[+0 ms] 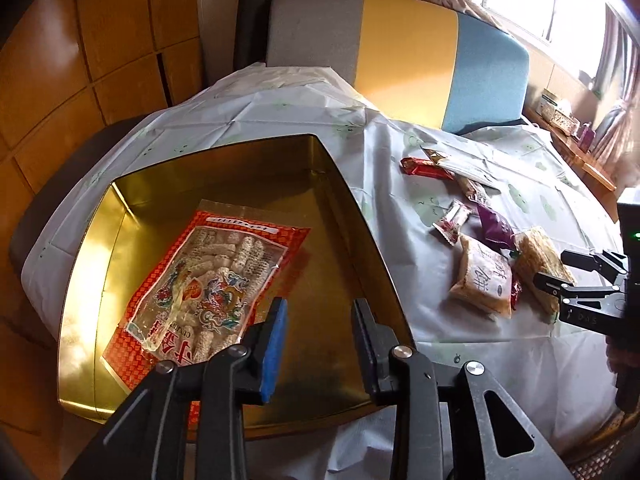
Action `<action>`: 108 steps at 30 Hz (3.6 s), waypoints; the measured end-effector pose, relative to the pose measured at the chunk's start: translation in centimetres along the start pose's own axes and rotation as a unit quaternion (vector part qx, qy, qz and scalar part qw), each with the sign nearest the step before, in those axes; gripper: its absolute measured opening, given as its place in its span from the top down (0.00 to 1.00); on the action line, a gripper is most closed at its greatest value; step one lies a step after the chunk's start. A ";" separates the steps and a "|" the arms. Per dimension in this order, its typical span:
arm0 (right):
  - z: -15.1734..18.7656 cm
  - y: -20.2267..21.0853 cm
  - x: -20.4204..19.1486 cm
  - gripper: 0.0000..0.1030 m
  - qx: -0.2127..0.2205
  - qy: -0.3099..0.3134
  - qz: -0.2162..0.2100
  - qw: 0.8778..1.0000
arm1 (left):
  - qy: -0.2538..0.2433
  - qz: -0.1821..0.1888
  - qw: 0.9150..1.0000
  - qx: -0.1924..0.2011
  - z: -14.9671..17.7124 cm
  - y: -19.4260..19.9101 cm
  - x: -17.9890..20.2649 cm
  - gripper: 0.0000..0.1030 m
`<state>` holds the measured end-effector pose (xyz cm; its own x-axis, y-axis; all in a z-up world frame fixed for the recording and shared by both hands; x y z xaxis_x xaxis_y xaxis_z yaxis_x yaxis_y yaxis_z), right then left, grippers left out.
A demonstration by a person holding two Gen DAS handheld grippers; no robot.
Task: Organize snacks
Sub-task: 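Lower the right gripper onto the clear rice-cracker bag and grasp it, then carry the rice-cracker bag with the right gripper into the tin and release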
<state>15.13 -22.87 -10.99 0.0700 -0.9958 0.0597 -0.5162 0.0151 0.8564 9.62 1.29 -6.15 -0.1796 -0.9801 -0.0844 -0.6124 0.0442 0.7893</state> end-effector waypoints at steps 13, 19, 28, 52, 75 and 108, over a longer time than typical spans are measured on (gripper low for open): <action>-0.1 -0.4 1.0 0.23 -0.011 -0.028 -0.001 1.000 | -0.007 -0.002 1.000 0.006 0.6 0.4 0.7 0.57; 0.3 -0.6 1.0 0.28 -0.016 -0.017 0.010 1.000 | -0.003 -0.010 1.000 0.005 0.9 0.4 0.6 0.56; 0.2 -0.5 1.5 0.29 -0.016 -0.039 0.019 0.999 | 0.024 -0.035 0.999 0.006 1.4 1.0 -1.1 0.51; -3.4 5.5 -11.9 0.29 0.002 -0.101 -0.172 0.980 | 0.121 -0.082 0.989 0.003 3.9 1.5 -8.9 0.43; -3.2 4.5 -20.5 0.27 -0.005 -0.055 -0.200 0.978 | 0.144 -0.108 0.984 0.000 5.5 1.5 -11.8 0.43; -3.4 5.4 2.4 0.27 0.073 -0.039 0.013 0.996 | 0.039 -0.102 0.994 0.004 2.3 1.7 -5.2 0.43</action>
<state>15.44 -24.86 -4.51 -0.0082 -0.9993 0.0363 -0.6368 0.0332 0.7703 7.74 6.87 -5.72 0.0092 -0.9811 -0.1934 -0.6367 -0.1548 0.7554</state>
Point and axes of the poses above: each gripper's, at about its wrist camera, not at the fingertips, and y roughly against the way its jaws point, x to its right, z to its underside, the point moved 7 cm from there along -y, roughly the way its jaws point, and after that the axes turned 11 degrees about -y, right-handed, at the moved point
